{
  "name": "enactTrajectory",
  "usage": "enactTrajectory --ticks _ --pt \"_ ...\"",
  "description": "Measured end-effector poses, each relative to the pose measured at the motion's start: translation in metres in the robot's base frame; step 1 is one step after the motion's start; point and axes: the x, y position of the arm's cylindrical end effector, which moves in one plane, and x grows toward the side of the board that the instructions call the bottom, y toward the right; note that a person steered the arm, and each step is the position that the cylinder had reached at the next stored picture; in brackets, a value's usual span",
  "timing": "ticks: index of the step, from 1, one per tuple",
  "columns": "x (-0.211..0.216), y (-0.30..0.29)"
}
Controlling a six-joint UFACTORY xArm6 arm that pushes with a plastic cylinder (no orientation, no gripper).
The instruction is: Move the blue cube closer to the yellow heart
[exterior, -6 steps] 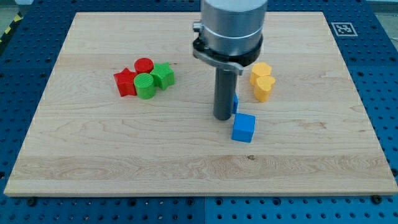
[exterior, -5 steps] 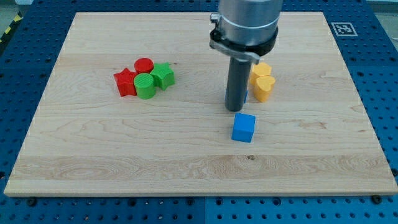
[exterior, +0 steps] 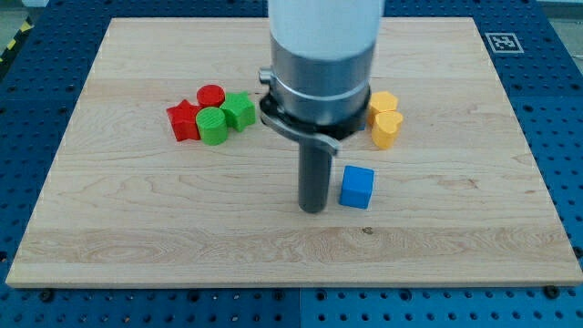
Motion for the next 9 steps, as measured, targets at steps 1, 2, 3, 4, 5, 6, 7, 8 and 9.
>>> enactTrajectory --ticks 1,2,3,4,5,6,7,8,9 --pt "0.002 0.043" --pt "-0.014 0.06" --pt "-0.035 0.062" --pt "-0.046 0.062" --pt "-0.048 0.061" --pt "-0.048 0.054" --pt "-0.038 0.03" --pt "-0.038 -0.002" --pt "-0.039 0.009"
